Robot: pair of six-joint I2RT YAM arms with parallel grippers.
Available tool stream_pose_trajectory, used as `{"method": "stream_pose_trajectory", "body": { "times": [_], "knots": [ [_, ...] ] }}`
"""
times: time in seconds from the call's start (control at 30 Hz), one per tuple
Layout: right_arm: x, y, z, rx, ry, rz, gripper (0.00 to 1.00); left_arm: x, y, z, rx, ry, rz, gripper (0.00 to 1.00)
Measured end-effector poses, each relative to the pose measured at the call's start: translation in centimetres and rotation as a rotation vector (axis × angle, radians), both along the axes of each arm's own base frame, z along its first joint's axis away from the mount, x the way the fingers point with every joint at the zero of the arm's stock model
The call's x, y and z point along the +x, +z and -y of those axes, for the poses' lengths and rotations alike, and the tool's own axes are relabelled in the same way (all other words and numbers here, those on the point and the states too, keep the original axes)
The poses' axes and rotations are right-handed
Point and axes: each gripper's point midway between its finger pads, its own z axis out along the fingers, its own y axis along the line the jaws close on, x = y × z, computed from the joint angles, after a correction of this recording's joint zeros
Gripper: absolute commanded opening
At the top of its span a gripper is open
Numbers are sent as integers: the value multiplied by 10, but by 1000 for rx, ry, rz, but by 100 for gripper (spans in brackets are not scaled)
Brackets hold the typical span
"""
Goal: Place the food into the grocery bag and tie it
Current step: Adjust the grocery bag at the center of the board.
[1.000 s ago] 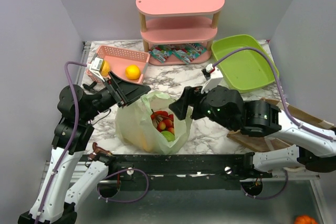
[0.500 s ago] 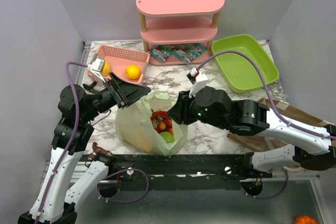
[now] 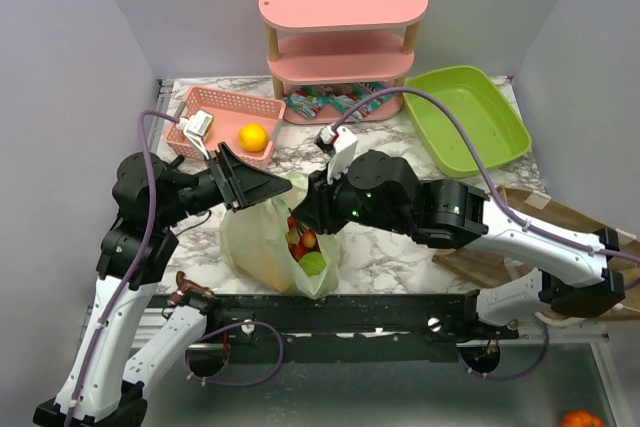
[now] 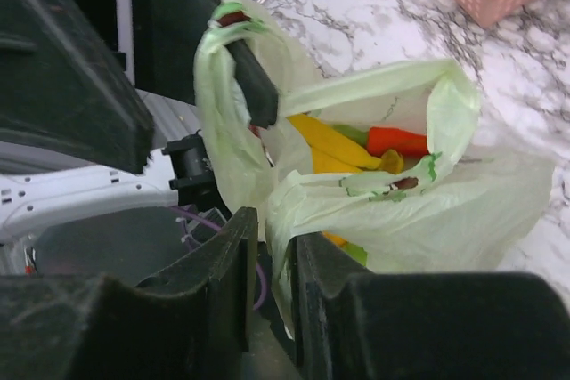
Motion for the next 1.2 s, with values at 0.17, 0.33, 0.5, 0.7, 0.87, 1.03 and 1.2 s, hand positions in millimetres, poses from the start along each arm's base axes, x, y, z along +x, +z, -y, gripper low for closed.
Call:
{"method": "stream_pose_trajectory", "body": {
  "times": [0.17, 0.33, 0.5, 0.7, 0.87, 1.03, 1.2],
  "knots": [
    [-4, 8, -17, -23, 103, 59, 61, -6, -1, 3, 26, -50, 4, 56],
    [2, 14, -17, -53, 77, 69, 60, -9, -2, 2, 43, -56, 16, 54],
    [3, 14, 7, -71, 9, 35, 41, -9, -5, 1, 51, -57, 10, 52],
    [-1, 20, 27, -35, -27, 8, 1, -8, -5, 2, 52, -58, 7, 51],
    [1, 4, 17, -75, -29, -3, 1, -7, -8, 4, 61, -76, -2, 51],
    [7, -17, -2, -140, -20, -6, 5, -11, -5, 3, 82, -84, 11, 51],
    [7, -22, -5, -152, -16, -10, 21, -16, -8, 1, 97, -90, 17, 51]
  ]
}}
